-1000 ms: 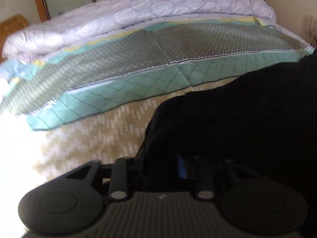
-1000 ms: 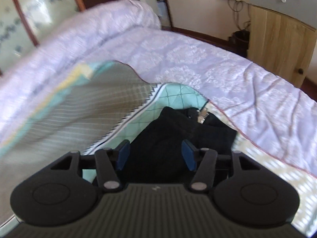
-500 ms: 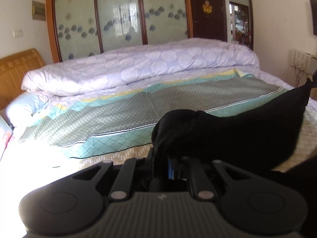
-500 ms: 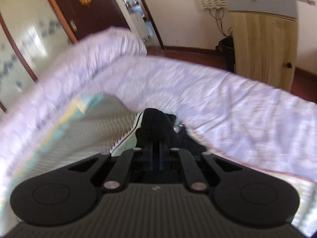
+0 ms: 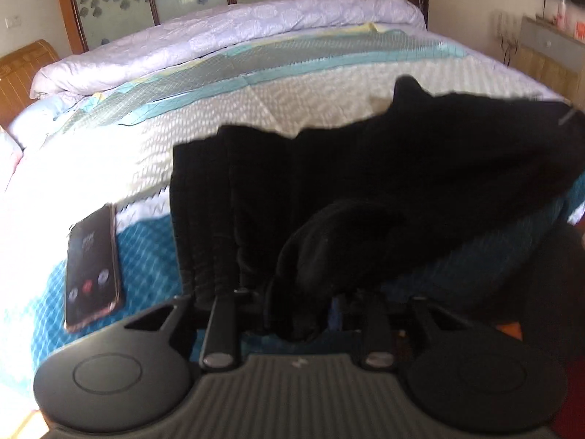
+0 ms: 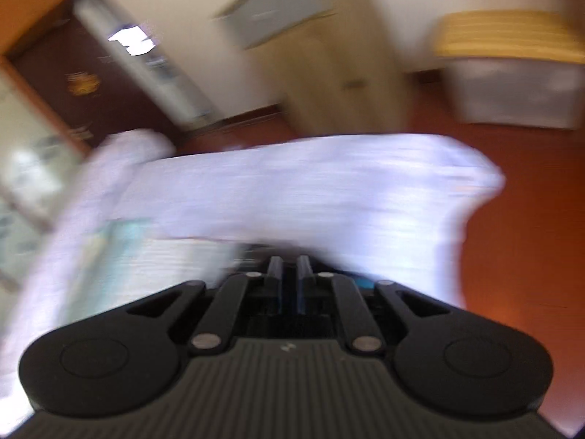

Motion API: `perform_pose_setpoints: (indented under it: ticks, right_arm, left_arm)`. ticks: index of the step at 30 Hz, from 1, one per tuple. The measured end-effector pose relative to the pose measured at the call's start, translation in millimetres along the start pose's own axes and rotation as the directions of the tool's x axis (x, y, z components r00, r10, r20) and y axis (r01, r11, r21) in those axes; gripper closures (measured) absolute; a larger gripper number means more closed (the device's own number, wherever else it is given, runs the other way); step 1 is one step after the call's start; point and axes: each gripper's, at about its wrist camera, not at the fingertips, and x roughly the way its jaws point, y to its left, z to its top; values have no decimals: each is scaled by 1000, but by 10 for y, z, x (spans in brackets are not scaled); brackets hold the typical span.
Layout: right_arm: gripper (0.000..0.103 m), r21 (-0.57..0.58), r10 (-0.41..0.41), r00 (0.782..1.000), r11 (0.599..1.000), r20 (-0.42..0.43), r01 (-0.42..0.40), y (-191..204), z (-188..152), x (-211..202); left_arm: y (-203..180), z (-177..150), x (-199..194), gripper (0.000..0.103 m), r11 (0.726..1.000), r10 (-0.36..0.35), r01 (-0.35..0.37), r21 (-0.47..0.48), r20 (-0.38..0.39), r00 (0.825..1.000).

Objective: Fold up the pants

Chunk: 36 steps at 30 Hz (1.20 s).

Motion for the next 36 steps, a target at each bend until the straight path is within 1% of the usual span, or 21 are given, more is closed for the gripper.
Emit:
perform_pose_setpoints:
  ticks: [1, 3, 5, 7, 10, 13, 14, 15, 16, 18, 20, 22, 23, 24, 26, 28, 29, 31, 33, 34, 36]
  right_arm:
    - [60, -13, -41, 999, 999, 9, 41, -63, -53, -28]
    - [60, -37, -29, 998, 999, 53, 31, -77, -115, -162]
    - [60, -72, 20, 996, 997, 85, -14, 37, -156, -306]
    - [60, -113, 94, 992, 990, 85, -84, 189, -187, -404]
    - [60, -182, 214, 975, 962, 52, -202, 565, -296, -505]
    - [60, -262, 341, 939, 904, -38, -338, 1043, -535, -624]
    - [60, -284, 380, 921, 877, -83, -387, 1224, -637, -653]
    - [60, -298, 411, 903, 853, -123, -428, 1390, -763, -693]
    - [60, -312, 443, 879, 822, -175, -476, 1576, -917, -726]
    - [60, -340, 483, 832, 761, -274, -553, 1890, -1235, -811]
    - [60, -355, 497, 792, 712, -355, -606, 2147, -1565, -887]
    - [60, -357, 488, 761, 682, -427, -638, 2349, -1882, -911]
    - [60, -360, 474, 751, 673, -460, -646, 2424, -2042, -937]
    - [60, -365, 457, 744, 667, -487, -649, 2503, -2170, -925]
    - [60, -384, 419, 738, 657, -530, -649, 2628, -2366, -895]
    - [60, -399, 406, 732, 642, -547, -655, 2587, -2406, -906]
    - [60, -405, 404, 731, 636, -551, -657, 2612, -2446, -904]
    - [60, -416, 390, 734, 635, -555, -652, 2614, -2444, -866]
    - [59, -425, 381, 741, 635, -553, -645, 2626, -2447, -868]
    - [59, -424, 387, 739, 633, -552, -648, 2653, -2450, -889]
    - [59, -419, 428, 717, 601, -551, -681, 2649, -2453, -1001]
  left_arm:
    - [2, -29, -50, 72, 1000, -10, 11, -5, 4, 1000]
    - [98, -58, -223, 63, 998, -43, 45, -50, 31, 999]
    - [253, -44, -389, 59, 985, -104, 113, -134, 73, 992]
    - [462, -22, -532, 57, 956, -162, 189, -224, 132, 978]
    - [718, 164, -546, 48, 919, -134, 205, -336, 224, 965]
    - [1035, 361, -469, 44, 889, -73, 185, -419, 268, 961]
    - [1123, 447, -385, 36, 884, -63, 180, -432, 273, 960]
    - [1173, 525, -292, 19, 887, -57, 172, -429, 267, 962]
    - [1219, 617, -139, 11, 893, -48, 154, -423, 251, 967]
    - [1283, 748, 207, 6, 898, -80, 164, -408, 216, 973]
    - [1288, 848, 585, 9, 895, -138, 190, -403, 156, 978]
    - [1198, 924, 964, 62, 914, -166, 189, -360, 95, 982]
    - [1135, 974, 1115, 81, 927, -162, 172, -333, 56, 985]
    - [1092, 1037, 1188, 85, 934, -120, 128, -333, 44, 992]
    - [1182, 1177, 1167, 87, 929, -16, 49, -367, 92, 996]
    - [1312, 1295, 1135, 87, 923, 69, -4, -386, 154, 986]
    - [1320, 1347, 1184, 85, 929, 98, -37, -367, 148, 984]
    - [1257, 1377, 1324, 70, 946, 124, -94, -309, 80, 989]
    - [1173, 1317, 1316, 50, 954, 187, -168, -247, 57, 981]
    - [1171, 1269, 1243, 48, 953, 201, -178, -246, 70, 977]
    - [1247, 1153, 1013, 44, 940, 187, -150, -305, 98, 977]
